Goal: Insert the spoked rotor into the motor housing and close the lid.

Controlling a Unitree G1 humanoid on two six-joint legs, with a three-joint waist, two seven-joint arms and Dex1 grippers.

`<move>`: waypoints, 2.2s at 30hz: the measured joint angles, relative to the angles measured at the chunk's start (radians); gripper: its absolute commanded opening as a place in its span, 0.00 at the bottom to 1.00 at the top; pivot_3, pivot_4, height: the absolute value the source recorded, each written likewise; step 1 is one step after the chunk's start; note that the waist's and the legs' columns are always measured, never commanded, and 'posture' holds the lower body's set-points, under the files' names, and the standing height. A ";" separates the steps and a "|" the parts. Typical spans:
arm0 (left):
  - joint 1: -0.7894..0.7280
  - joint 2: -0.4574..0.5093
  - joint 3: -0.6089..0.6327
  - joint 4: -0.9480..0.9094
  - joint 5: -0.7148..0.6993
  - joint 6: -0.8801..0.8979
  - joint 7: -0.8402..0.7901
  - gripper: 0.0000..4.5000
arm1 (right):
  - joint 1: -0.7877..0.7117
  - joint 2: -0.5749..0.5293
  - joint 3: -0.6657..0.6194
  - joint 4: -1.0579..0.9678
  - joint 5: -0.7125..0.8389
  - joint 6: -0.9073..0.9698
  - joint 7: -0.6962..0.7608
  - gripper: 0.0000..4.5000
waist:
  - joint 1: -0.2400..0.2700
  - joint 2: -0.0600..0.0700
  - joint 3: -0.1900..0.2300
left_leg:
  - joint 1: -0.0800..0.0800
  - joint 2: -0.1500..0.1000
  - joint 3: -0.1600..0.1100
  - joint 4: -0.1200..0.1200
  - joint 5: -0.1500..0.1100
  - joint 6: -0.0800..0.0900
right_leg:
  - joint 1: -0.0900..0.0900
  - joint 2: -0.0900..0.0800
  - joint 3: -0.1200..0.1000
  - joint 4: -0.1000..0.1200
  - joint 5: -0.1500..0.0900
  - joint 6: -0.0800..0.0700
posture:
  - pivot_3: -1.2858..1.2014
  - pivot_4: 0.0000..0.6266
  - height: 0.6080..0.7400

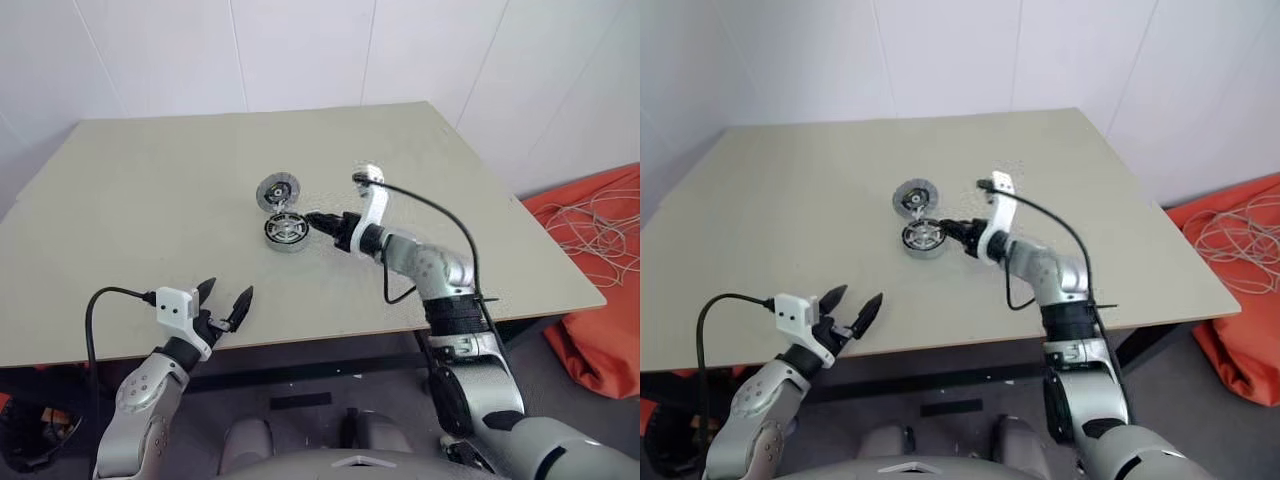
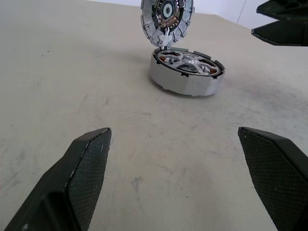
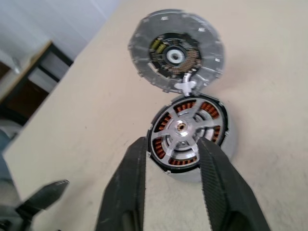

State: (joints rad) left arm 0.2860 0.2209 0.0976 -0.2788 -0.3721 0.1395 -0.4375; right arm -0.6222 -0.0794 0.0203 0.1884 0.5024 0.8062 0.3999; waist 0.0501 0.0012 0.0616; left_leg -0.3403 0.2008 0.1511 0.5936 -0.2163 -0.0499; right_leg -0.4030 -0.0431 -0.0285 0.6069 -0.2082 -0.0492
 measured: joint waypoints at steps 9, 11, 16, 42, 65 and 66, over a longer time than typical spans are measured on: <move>0.003 0.002 0.001 -0.004 -0.001 0.000 -0.005 1.00 | 0.012 -0.007 0.264 0.077 -0.290 -0.356 0.102 0.00 | -0.003 -0.001 0.000 | -0.002 0.000 -0.001 0.000 -0.001 0.002 | -0.001 0.000 0.000 0.000 0.000 0.000 | 0.52 0.00 1.00; 0.003 0.002 0.001 -0.004 -0.001 -0.001 -0.005 1.00 | 0.005 -0.001 0.277 0.119 -0.324 -0.392 0.105 0.00 | -0.004 -0.001 0.000 | -0.003 0.000 -0.001 0.000 -0.001 0.002 | -0.002 0.000 0.000 0.000 0.000 0.000 | 0.52 0.00 1.00; -0.001 0.000 0.000 -0.003 0.000 -0.004 -0.005 1.00 | -0.059 0.014 0.283 0.255 -0.398 -0.475 0.098 0.00 | -0.008 -0.001 0.000 | -0.003 0.000 -0.001 0.000 -0.001 0.002 | -0.002 0.000 0.000 0.000 0.000 0.000 | 0.52 0.00 1.00; -0.011 -0.007 -0.001 0.012 0.002 -0.011 -0.004 1.00 | -0.273 0.115 0.210 0.712 -0.512 -0.621 0.087 0.00 | -0.009 0.000 0.000 | -0.003 0.000 0.000 0.001 -0.002 0.003 | -0.002 0.000 0.000 0.001 0.005 -0.008 | 0.52 0.00 1.00; -0.012 -0.016 -0.001 0.028 0.001 -0.022 -0.003 1.00 | -0.153 -0.144 0.398 0.243 -0.579 -0.515 0.528 0.52 | -0.006 -0.001 0.000 | -0.002 0.001 0.000 0.003 -0.002 0.004 | -0.001 0.000 0.000 0.001 0.001 -0.002 | 0.52 0.00 1.00; -0.013 -0.016 -0.001 0.028 0.001 -0.021 -0.003 1.00 | -0.153 -0.160 0.415 0.226 -0.586 -0.523 0.550 0.60 | -0.006 -0.001 0.000 | -0.002 0.001 0.000 0.003 -0.002 0.004 | -0.001 0.000 0.000 0.001 0.001 -0.002 | 0.52 0.00 1.00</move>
State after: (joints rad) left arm 0.2734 0.2045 0.0970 -0.2512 -0.3715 0.1181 -0.4400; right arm -0.7756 -0.2399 0.4351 0.4142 -0.0838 0.2835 0.9503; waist 0.0443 0.0001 0.0616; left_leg -0.3424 0.2016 0.1508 0.5964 -0.2185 -0.0460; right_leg -0.4037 -0.0428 -0.0285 0.6081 -0.2072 -0.0510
